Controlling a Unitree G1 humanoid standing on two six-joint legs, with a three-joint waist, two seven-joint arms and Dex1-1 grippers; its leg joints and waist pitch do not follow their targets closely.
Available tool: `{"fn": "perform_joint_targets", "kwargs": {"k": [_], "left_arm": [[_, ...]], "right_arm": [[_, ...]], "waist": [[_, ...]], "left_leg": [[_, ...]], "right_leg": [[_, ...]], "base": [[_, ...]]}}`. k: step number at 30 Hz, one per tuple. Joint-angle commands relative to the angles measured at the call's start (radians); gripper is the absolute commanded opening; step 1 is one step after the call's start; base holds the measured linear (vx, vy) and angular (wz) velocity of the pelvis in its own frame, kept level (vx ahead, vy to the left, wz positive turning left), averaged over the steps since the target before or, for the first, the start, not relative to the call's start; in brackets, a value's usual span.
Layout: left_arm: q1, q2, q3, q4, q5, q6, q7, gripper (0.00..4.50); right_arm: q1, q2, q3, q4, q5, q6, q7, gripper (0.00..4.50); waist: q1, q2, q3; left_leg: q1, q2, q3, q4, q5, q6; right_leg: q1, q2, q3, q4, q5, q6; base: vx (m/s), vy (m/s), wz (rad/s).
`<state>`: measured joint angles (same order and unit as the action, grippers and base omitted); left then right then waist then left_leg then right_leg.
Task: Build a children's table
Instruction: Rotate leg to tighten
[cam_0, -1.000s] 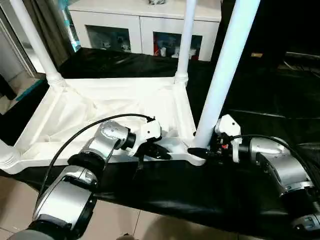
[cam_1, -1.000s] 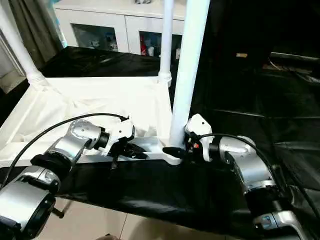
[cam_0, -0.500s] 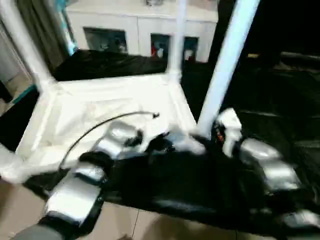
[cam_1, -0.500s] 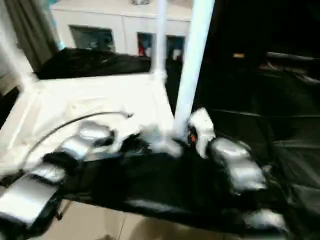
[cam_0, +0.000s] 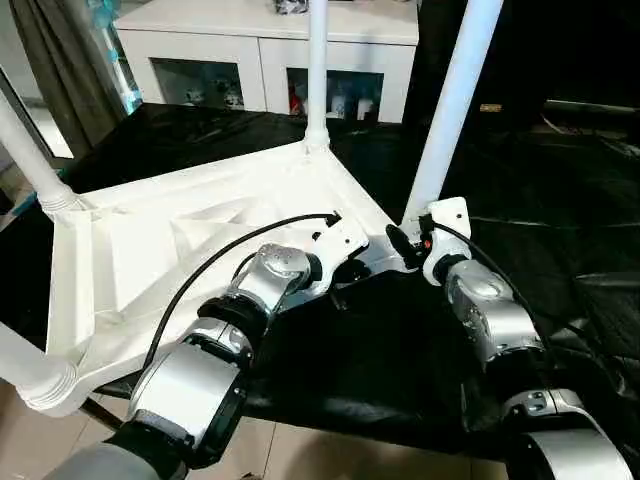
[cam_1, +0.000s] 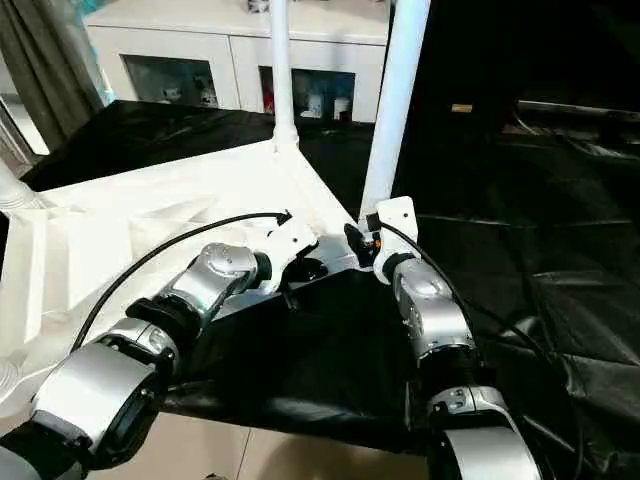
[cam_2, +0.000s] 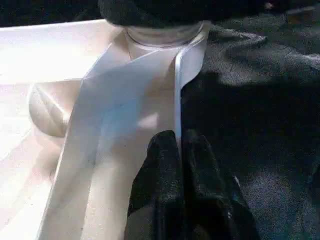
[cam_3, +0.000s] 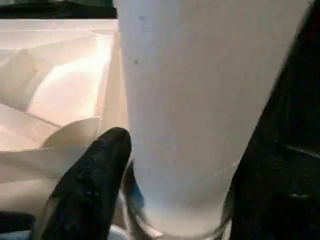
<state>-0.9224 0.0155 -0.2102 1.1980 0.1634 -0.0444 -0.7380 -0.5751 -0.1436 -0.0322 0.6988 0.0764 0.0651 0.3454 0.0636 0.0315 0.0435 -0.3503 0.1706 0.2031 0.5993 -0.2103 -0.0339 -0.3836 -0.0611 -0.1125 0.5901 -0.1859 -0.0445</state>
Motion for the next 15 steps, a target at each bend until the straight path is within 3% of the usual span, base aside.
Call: {"fn": "perform_joint_targets", "kwargs": {"k": [1, 4, 6, 8, 9, 10, 11, 15], "left_arm": [[-0.012, -0.025, 0.009, -0.035, -0.031, -0.08, -0.061, 0.0], [0.014, 0.004, -0.002, -0.059, -0.039, -0.113, -0.173, 0.0], [0.037, 0.038, -0.028, -0.081, -0.031, -0.149, -0.263, 0.0], [0.047, 0.051, -0.031, -0.091, -0.037, -0.152, -0.303, 0.0], [0.068, 0.08, -0.024, -0.125, -0.075, -0.145, -0.426, 0.0], [0.072, 0.085, -0.025, -0.131, -0.08, -0.143, -0.447, 0.0], [0.086, 0.11, -0.026, -0.156, -0.101, -0.141, -0.531, 0.0], [0.092, 0.137, -0.024, -0.168, -0.108, -0.145, -0.59, 0.0]], "right_arm": [[0.037, 0.01, 0.068, 0.002, 0.028, 0.008, 0.146, 3.61], [0.074, -0.047, 0.095, -0.065, 0.049, 0.02, 0.293, 3.71], [0.108, -0.103, 0.115, -0.125, 0.072, 0.048, 0.411, 3.71], [0.122, -0.131, 0.128, -0.151, 0.078, 0.054, 0.461, 3.71], [0.153, -0.202, 0.154, -0.208, 0.088, 0.051, 0.579, 3.71], [0.158, -0.214, 0.157, -0.217, 0.091, 0.052, 0.596, 3.71], [0.174, -0.263, 0.164, -0.254, 0.104, 0.066, 0.667, 3.71], [0.185, -0.307, 0.169, -0.288, 0.112, 0.08, 0.741, 3.71]], "waist": [[0.001, -0.019, -0.056], [0.008, -0.02, -0.056], [0.015, -0.018, -0.055], [0.022, -0.015, -0.054], [0.024, -0.014, -0.053], [0.03, -0.016, -0.053], [0.037, -0.012, -0.053], [0.043, -0.011, -0.057]], "left_leg": [[0.002, 0.07, -0.04, -0.068, -0.139, 0.103], [-0.003, 0.069, -0.039, -0.065, -0.116, 0.136], [-0.004, 0.072, -0.038, -0.065, -0.115, 0.15], [-0.002, 0.074, -0.037, -0.065, -0.123, 0.147], [0.0, 0.075, -0.036, -0.065, -0.127, 0.141], [0.0, 0.076, -0.037, -0.067, -0.128, 0.137], [0.004, 0.08, -0.037, -0.067, -0.129, 0.138], [0.001, 0.082, -0.038, -0.067, -0.123, 0.128]], "right_leg": [[0.051, -0.118, 0.072, -0.089, -0.261, -0.165], [0.056, -0.117, 0.072, -0.081, -0.208, -0.171], [0.055, -0.115, 0.068, -0.084, -0.228, -0.16], [0.052, -0.115, 0.067, -0.089, -0.269, -0.146], [0.049, -0.116, 0.068, -0.09, -0.281, -0.144], [0.053, -0.114, 0.068, -0.09, -0.288, -0.14], [0.048, -0.116, 0.071, -0.087, -0.276, -0.146], [0.049, -0.118, 0.069, -0.081, -0.241, -0.16]], "base": [[0.0, 0.0, 0.0], [0.0, 0.0, 0.0], [0.0, 0.0, 0.0], [0.0, 0.0, 0.0], [0.0, 0.0, 0.0], [0.0, 0.0, 0.0], [0.0, 0.0, 0.0], [0.0, 0.0, 0.0]]}}
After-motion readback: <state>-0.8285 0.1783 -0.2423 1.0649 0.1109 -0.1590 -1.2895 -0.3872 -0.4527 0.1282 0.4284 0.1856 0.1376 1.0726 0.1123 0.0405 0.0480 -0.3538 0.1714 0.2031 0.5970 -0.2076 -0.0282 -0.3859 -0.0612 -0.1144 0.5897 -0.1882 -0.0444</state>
